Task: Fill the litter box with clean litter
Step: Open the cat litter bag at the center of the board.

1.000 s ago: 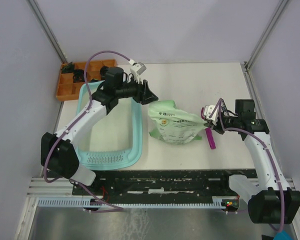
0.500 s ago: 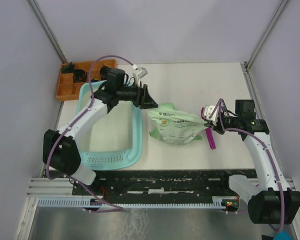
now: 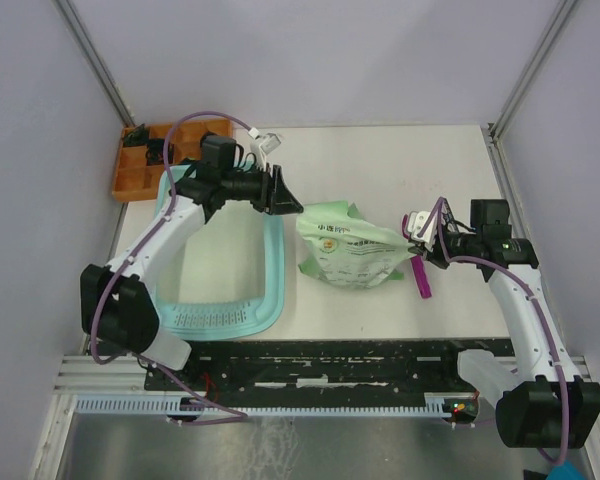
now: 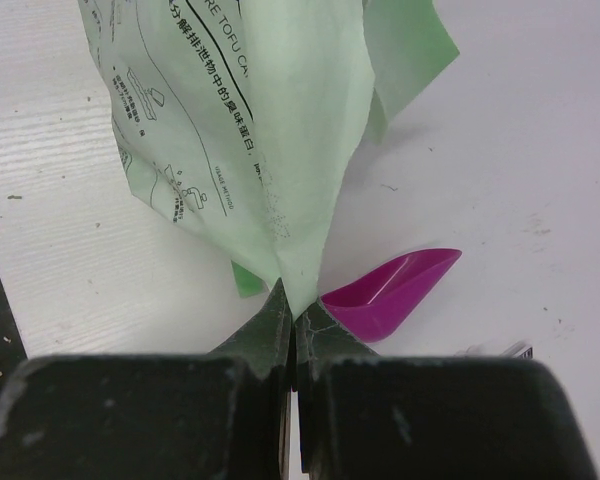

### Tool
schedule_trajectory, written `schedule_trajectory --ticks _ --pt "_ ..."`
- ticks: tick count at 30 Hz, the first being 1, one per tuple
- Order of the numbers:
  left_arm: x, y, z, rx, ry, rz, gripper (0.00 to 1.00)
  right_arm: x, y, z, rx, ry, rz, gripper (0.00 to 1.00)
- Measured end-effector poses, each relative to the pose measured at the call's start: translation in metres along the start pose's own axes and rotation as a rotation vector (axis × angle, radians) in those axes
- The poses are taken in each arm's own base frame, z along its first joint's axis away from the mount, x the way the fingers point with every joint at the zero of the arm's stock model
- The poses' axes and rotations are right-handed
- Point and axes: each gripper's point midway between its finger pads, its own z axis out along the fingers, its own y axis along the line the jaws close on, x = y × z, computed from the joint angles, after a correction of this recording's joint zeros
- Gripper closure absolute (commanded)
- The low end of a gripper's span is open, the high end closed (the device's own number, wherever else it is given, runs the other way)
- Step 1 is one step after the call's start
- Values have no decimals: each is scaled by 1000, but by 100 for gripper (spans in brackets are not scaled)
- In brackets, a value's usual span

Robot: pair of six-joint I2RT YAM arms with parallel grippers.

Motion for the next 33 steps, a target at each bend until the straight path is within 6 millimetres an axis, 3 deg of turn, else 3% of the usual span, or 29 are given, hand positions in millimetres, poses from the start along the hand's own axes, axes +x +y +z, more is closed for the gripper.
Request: schedule_trajectory --ticks 9,21,24,28,31,33 --pt "2 -14 -10 32 -31 10 46 0 0 0 1 0 0 98" --pt "8 -12 25 115 20 -46 51 0 0 0 2 2 1 98" --pt "4 -19 38 142 32 -33 65 1 -1 0 4 7 1 98" --pt "-3 -36 43 179 28 4 96 3 -2 -1 12 20 3 98" --pt "-8 -45 43 207 17 29 97 5 -4 -1 21 30 11 90" --pt "-10 -50 42 217 13 39 97 6 -5 -2 28 36 27 70"
